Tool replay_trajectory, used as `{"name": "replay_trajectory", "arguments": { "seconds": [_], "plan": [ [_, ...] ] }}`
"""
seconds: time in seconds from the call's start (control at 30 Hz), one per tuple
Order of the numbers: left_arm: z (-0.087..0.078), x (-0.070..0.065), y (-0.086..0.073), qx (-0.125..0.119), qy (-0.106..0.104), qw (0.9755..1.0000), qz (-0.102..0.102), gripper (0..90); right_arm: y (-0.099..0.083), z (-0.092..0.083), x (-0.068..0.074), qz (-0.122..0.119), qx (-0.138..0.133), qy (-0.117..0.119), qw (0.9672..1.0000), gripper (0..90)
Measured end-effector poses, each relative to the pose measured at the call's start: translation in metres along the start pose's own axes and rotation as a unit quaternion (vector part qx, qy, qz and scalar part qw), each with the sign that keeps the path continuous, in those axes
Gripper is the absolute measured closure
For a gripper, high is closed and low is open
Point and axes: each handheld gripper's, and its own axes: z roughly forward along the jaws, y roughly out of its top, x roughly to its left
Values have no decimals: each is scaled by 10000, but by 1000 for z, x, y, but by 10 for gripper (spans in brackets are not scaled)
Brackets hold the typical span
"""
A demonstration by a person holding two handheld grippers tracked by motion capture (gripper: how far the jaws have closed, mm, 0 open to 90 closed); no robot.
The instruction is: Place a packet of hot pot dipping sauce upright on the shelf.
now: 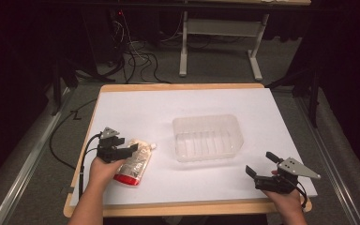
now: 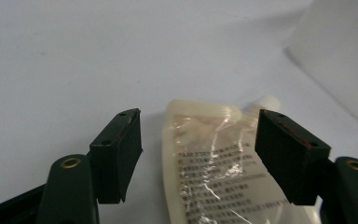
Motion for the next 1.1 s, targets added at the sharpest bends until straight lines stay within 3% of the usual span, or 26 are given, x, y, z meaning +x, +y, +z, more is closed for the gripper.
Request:
{"name": "replay_trajectory", "arguments": {
  "seconds": [0.07,0.13,0.27,0.3,0.4,0.47,0.57,0.63,0.73,0.83,1.0,1.1],
  "plan": [
    [4,4,0,68,21,9999,-72,341,0,0,1,-4,12,12,10000,10],
    [14,11,-2,309,-5,9994,-149,381,0,1,2,-24,10,22,10000,11],
    [17,12,-4,395,-87,9992,-65,428,0,1,1,-30,22,43,10000,12],
    [17,12,-5,387,-226,9990,-77,485,-1,1,1,-15,28,49,10000,14],
    [17,10,-7,419,-386,9984,-65,567,-1,2,1,13,53,43,10000,16],
    [16,8,-7,434,-325,9985,-2,646,-1,2,1,23,72,54,10000,19],
    [13,5,-8,440,-320,9985,75,841,-1,2,2,-21,74,51,10000,22],
    [9,2,-7,397,-274,9988,112,900,-1,2,2,-17,74,47,10000,23],
    [-4,-8,-6,158,-197,9994,245,900,-1,2,2,-15,77,52,10000,25],
    [-14,-12,-7,-49,-243,9994,225,900,-1,2,2,-24,76,52,10000,26],
    [-48,-25,-12,-646,-278,9973,194,900,-1,2,3,-37,78,54,9999,31],
    [-58,-32,-14,-833,-251,9959,245,900,-1,2,4,-25,87,46,9999,31]
  ]
}}
